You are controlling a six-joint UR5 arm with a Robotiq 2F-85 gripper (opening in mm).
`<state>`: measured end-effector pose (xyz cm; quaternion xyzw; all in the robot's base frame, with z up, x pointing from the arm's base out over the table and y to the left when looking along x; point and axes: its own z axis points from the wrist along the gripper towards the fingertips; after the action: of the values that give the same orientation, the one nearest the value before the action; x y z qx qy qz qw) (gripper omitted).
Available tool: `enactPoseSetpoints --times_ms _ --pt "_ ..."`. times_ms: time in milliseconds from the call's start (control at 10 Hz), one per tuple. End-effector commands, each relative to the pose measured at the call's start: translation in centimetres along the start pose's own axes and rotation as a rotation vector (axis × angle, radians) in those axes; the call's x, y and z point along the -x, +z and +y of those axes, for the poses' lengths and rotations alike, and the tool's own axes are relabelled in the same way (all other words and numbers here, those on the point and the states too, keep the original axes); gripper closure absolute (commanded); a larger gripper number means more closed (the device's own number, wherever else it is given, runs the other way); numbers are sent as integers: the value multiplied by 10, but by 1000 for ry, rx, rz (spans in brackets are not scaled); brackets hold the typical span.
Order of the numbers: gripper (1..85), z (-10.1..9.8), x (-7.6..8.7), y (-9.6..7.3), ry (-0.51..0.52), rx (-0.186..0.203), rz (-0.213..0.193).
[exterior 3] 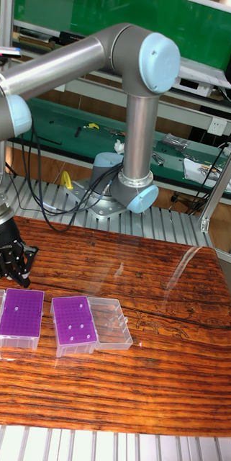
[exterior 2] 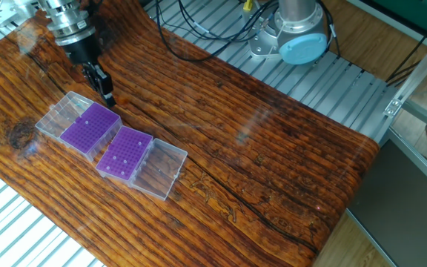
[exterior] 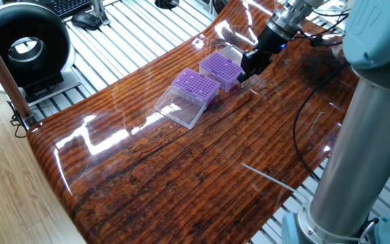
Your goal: Transfer all small pipette tips from one holder to another
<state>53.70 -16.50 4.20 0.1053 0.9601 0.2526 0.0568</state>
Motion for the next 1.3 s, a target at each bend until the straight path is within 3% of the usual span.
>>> enactPoseSetpoints --times_ms 0,500,1000,1200 --pt "847 10 -1 -8 31 -8 -18" --pt "847 18 5 -22 11 -68 -31" --pt "847 41 23 -27 6 -73 -57" --pt "847 45 31 -25 -15 -53 -57"
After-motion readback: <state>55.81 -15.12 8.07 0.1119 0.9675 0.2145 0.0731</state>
